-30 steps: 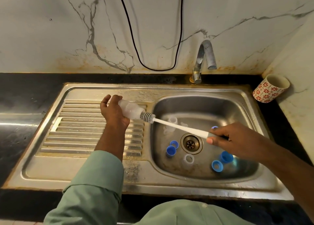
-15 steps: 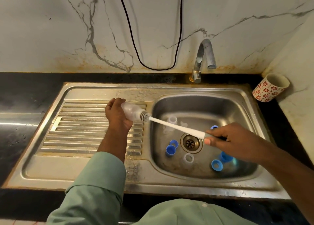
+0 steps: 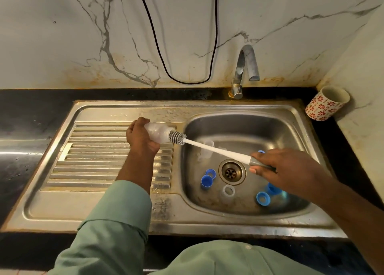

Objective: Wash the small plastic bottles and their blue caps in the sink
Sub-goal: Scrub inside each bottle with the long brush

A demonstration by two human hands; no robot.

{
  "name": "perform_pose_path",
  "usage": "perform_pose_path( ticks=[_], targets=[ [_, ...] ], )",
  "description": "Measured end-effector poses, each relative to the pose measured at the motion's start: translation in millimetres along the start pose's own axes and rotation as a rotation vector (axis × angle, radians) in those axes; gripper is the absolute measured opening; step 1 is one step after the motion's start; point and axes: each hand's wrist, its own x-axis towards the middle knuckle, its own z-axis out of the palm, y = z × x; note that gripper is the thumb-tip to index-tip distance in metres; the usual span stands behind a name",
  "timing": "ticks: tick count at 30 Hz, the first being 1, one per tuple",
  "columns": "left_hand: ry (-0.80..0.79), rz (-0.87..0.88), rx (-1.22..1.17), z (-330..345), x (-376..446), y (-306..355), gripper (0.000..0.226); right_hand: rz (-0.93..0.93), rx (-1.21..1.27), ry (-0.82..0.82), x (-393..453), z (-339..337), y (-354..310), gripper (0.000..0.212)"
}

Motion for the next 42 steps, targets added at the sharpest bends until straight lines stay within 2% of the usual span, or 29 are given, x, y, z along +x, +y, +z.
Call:
perform_pose_path(
  ticks=[2,5,7,9,10,12,13,15,17,18,20,22,24,26,28,29,33,35,37,38,40,42],
  targets=[
    [0.012,-0.044,0.030,-3,0,-3,0.051,0.026,-0.021,0.116,-3,3,5,0.043],
    [-0.032,-0.099,0.082,-1,-5,-6,0.031,0.041,-0.077,0.405,0,19,16,0.032],
    [-0.059,-0.134,0.085,0,-8,-8,0.020,0.067,-0.001,0.476,3,27,17,0.039],
    [-0.071,-0.164,0.077,2,-11,-8,0.019,0.198,0.279,0.379,6,33,17,0.043],
    [-0.075,-0.171,0.074,2,-12,-7,0.021,0.282,0.419,0.288,6,38,17,0.038],
    [-0.081,-0.176,0.073,4,-12,-3,0.027,0.326,0.526,0.172,10,45,17,0.017],
    [-0.078,-0.176,0.066,5,-12,-2,0.030,0.306,0.547,0.134,11,48,18,0.011],
    [-0.059,-0.158,0.044,7,-13,1,0.037,0.227,0.577,0.060,8,51,10,0.021],
    [-0.026,-0.127,0.028,10,-15,2,0.043,0.151,0.568,0.023,7,46,5,0.009],
    [0.001,-0.105,0.019,11,-16,2,0.042,0.129,0.539,0.008,7,42,5,0.011],
    [0.053,-0.056,-0.003,13,-17,2,0.032,0.097,0.420,0.042,6,37,9,0.035],
    [0.065,-0.022,-0.012,14,-18,2,0.033,0.075,0.221,0.137,8,27,11,0.031],
    [0.065,0.022,0.013,15,-18,2,0.044,0.046,0.049,0.308,10,18,15,0.023],
    [0.056,0.055,0.050,17,-18,2,0.047,0.063,-0.022,0.343,13,12,16,0.027],
    [0.042,0.068,0.062,19,-19,1,0.048,0.108,0.055,0.194,16,16,14,0.046],
    [0.039,0.067,0.063,21,-20,1,0.049,0.138,0.140,0.130,17,19,11,0.047],
    [0.057,0.066,0.038,20,-20,0,0.051,0.192,0.512,0.140,18,32,4,0.018],
    [0.049,0.071,0.029,20,-21,0,0.051,0.232,0.614,0.070,19,29,4,0.006],
    [0.023,0.068,0.046,19,-22,-3,0.050,0.237,0.539,0.059,20,21,7,0.028],
    [0.019,0.059,0.053,19,-23,-4,0.047,0.222,0.414,0.102,22,17,9,0.036],
    [0.016,0.032,0.058,19,-24,-8,0.040,0.156,0.113,0.245,24,11,10,0.043],
    [0.011,0.004,0.052,20,-25,-8,0.039,0.105,-0.047,0.326,27,10,10,0.043]
  ],
)
